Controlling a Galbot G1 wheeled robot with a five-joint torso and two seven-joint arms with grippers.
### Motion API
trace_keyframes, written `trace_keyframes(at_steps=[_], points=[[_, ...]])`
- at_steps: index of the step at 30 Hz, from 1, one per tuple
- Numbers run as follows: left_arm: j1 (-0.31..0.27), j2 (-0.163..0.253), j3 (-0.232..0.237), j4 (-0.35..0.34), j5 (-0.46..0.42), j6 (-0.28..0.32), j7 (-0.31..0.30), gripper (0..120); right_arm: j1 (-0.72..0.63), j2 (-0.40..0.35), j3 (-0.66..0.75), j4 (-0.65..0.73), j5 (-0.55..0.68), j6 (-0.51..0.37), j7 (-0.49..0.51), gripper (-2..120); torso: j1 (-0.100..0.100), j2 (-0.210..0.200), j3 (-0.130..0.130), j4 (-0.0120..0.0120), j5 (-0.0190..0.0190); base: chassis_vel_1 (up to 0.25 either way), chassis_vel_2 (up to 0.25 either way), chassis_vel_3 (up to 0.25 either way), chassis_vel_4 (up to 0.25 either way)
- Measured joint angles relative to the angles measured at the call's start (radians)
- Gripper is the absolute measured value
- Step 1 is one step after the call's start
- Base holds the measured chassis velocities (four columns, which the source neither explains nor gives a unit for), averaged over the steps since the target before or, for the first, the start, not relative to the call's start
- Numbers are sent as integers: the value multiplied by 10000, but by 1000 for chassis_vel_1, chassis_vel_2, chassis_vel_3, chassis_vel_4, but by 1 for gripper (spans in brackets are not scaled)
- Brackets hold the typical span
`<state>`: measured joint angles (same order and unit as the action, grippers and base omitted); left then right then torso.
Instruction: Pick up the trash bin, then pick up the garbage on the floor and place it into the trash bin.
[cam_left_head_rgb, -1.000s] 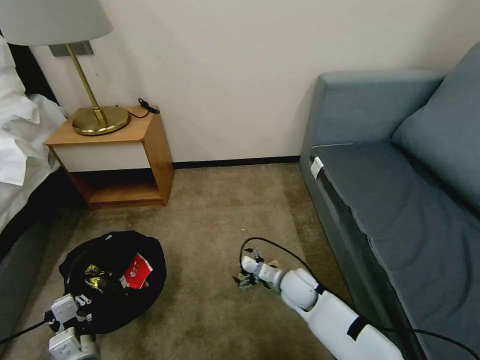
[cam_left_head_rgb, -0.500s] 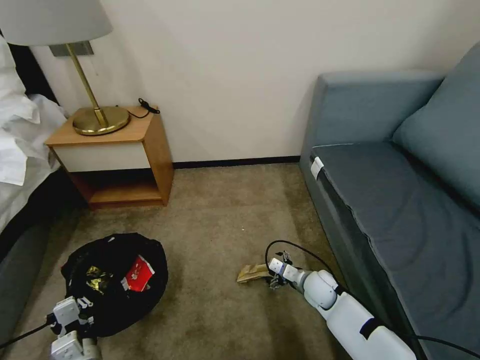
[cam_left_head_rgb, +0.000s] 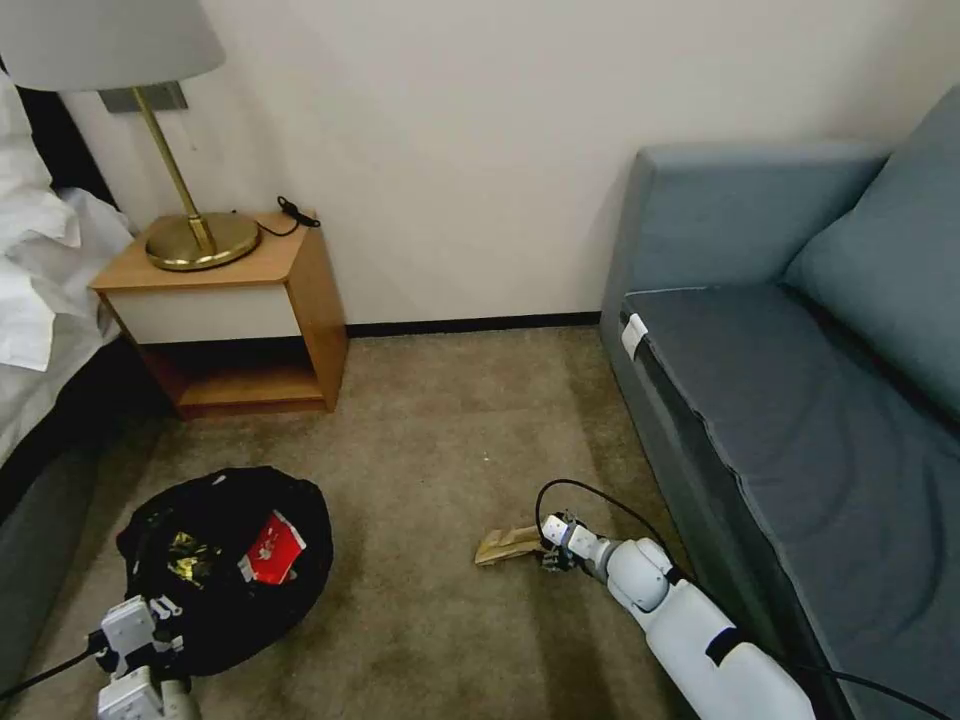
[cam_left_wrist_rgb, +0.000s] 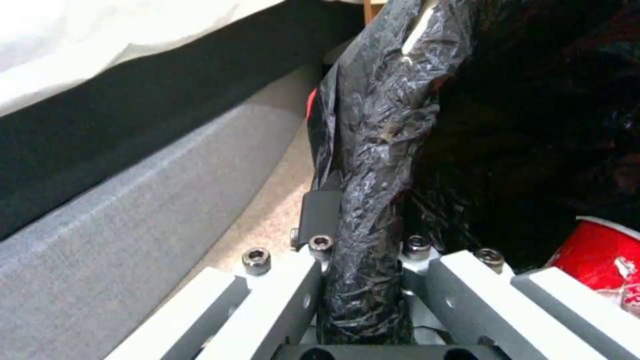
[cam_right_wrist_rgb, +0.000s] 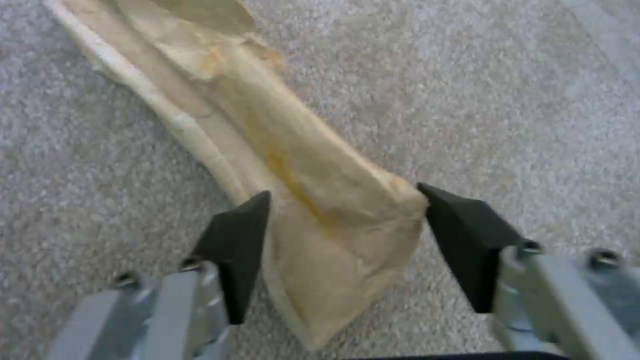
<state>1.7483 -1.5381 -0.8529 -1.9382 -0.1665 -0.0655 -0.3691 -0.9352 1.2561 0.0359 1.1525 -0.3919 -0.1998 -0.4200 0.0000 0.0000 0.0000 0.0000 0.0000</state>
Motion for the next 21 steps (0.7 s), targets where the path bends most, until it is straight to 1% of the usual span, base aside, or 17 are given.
trace_keyframes(at_steps=[1,2,3,4,5,6,7,8,9,10,14,15,17,21], points=[[-1,4,-1,0,-2,0,0,3,5,6,12,-18,-4,24,-8,56,0,0,-1,0,0,0,0,0,0],[-5,16,-5,0,-8,0,-2,3,23,22,43,-68,-9,89,-30,49,0,0,0,0,0,0,0,0,0],[-6,20,-7,0,-11,0,-2,3,29,26,51,-79,-10,102,-33,48,0,0,0,0,0,0,0,0,0],[-6,27,-9,0,-13,0,-4,3,39,31,63,-106,-9,136,-37,41,0,0,0,0,0,0,0,0,0],[-6,27,-9,0,-13,0,-4,3,39,31,63,-106,-9,136,-37,41,0,0,0,0,0,0,0,0,0],[-3,43,-16,-4,-18,0,-5,3,54,38,77,-150,-10,196,-51,33,0,0,-1,0,0,0,0,0,0],[5,67,-29,-16,-25,0,-5,3,68,42,95,-197,-9,265,-71,30,0,0,0,0,0,0,0,0,0],[19,109,-71,-52,-41,0,-5,3,80,53,118,-255,-9,337,-94,25,0,0,0,0,0,0,0,0,0],[36,143,-109,-81,-59,0,-5,3,87,67,139,-301,-12,386,-103,22,0,0,0,0,0,0,0,0,0],[36,143,-109,-81,-59,0,-5,3,87,67,139,-301,-12,386,-103,22,0,0,0,0,0,0,0,0,0],[124,205,-182,-179,-112,3,-9,3,51,121,184,-341,-40,460,-146,4,0,0,0,0,1,0,0,0,0],[124,205,-182,-179,-112,3,-9,3,51,121,184,-341,-40,460,-146,4,0,0,0,0,1,0,0,0,0],[152,200,-181,-216,-111,3,-8,3,31,119,195,-291,-32,473,-146,0,0,0,0,0,0,0,0,0,0],[189,173,-157,-275,-95,4,-9,3,-5,110,246,-157,106,546,-113,0,0,0,0,0,0,0,0,0,0]])
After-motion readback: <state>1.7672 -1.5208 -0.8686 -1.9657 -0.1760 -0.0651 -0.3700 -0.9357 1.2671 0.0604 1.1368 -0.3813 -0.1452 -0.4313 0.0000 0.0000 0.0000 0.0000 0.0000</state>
